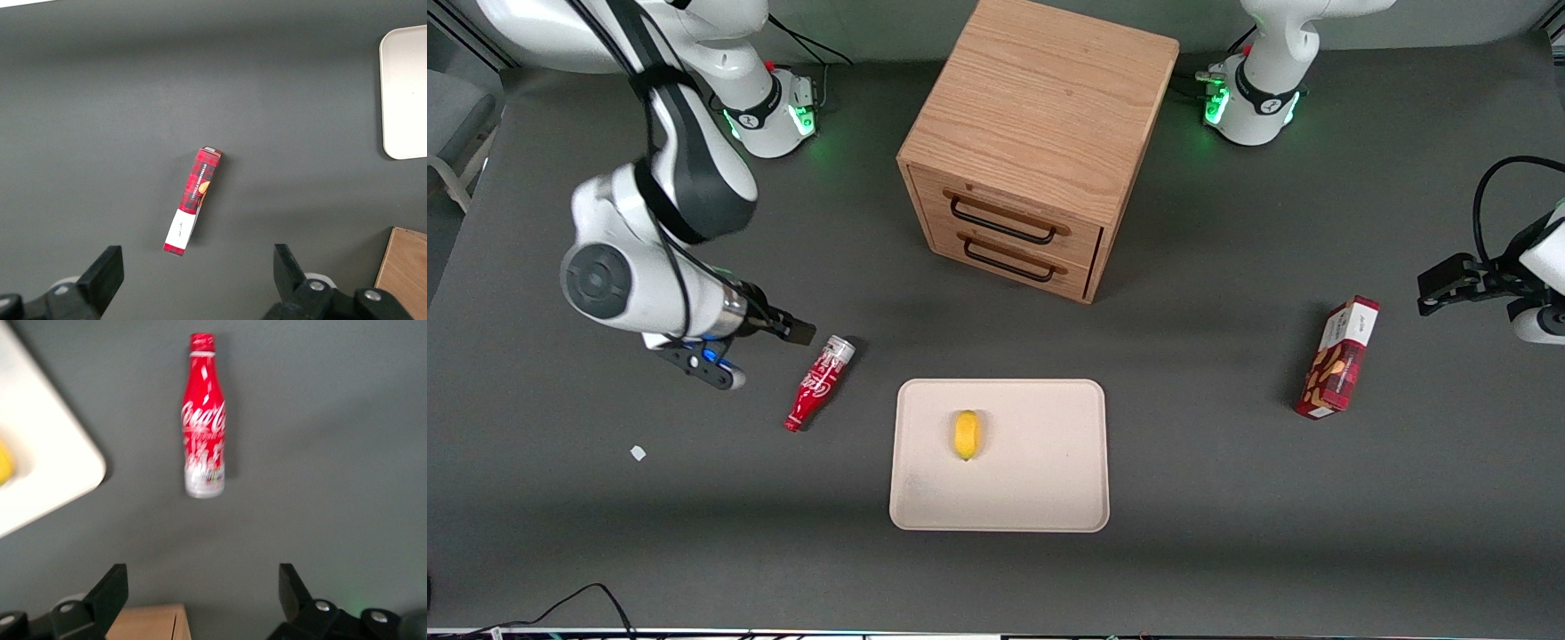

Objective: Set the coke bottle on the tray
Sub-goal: 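Move the open right gripper down over the red Coca-Cola bottle, then close the right gripper around the bottle's body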

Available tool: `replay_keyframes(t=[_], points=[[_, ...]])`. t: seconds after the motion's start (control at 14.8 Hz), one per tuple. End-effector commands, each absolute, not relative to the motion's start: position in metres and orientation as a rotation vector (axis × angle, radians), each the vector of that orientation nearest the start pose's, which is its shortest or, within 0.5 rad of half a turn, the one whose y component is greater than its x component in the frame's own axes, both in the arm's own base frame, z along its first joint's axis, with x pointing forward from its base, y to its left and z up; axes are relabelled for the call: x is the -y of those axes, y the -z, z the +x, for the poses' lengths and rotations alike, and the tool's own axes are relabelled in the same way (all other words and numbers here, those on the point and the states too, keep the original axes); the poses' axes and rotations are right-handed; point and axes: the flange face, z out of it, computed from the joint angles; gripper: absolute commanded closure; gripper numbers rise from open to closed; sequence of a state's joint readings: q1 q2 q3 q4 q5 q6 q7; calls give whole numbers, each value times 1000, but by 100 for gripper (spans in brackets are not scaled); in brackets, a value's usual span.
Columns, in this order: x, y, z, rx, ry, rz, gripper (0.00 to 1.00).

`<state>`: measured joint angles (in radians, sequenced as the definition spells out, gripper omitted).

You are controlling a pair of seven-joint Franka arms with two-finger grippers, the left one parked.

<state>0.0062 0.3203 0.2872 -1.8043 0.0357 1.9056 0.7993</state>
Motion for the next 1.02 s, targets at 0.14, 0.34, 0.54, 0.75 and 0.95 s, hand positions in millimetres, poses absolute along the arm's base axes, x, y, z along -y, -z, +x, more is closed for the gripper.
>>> replay_keyframes(t=[0.14,0.34,0.54,0.75,0.95], points=[[-164,-266,589,-899,-249,-3026,0],[-160,-229,588,-909,-204,-2992,0],[-158,-207,586,-913,-193,-2976,0],[-155,-188,584,-904,-158,-2972,1],[-154,-182,583,-898,-158,-2977,65]])
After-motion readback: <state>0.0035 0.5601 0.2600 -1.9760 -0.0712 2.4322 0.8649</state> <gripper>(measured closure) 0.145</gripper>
